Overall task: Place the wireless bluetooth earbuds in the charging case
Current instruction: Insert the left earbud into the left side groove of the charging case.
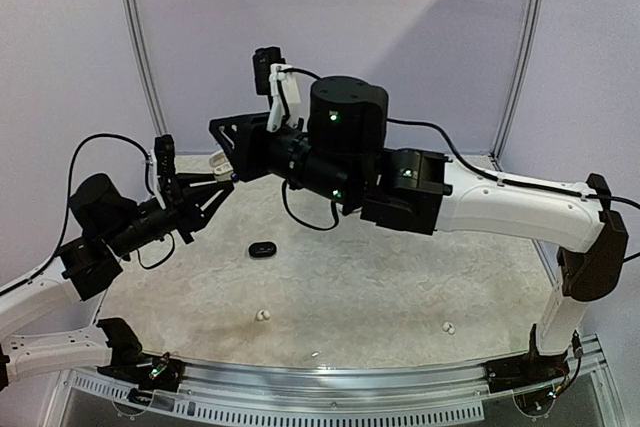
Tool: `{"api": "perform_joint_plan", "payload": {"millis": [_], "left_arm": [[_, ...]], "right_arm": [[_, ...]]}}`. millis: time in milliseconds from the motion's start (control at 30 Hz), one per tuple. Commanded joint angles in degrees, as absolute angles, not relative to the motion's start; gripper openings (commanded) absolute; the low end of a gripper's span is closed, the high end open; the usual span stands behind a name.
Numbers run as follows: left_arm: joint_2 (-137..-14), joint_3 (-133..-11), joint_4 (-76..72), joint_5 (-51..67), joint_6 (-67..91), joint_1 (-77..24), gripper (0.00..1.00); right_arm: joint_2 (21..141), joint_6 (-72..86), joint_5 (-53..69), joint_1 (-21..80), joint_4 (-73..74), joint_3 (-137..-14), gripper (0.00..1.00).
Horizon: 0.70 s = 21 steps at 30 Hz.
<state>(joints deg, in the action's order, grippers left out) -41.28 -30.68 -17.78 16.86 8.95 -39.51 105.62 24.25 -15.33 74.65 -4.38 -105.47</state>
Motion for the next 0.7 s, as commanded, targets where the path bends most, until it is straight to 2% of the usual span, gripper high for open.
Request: {"api": "perform_joint_plan", "payload": {"millis": [0, 667], "left_arm": [[-40.96, -30.71, -20.88, 15.18, 5.87, -40.73, 0.0], [-41.06, -30.72, -22.17, 13.01, 5.11, -41.3, 0.0]], "right_arm": [[108.21, 19.61, -12.58, 75.62, -9.8, -106.04, 0.0], [109.0, 19.21, -18.62, 75.71, -10.9, -101.59, 0.0]]}}
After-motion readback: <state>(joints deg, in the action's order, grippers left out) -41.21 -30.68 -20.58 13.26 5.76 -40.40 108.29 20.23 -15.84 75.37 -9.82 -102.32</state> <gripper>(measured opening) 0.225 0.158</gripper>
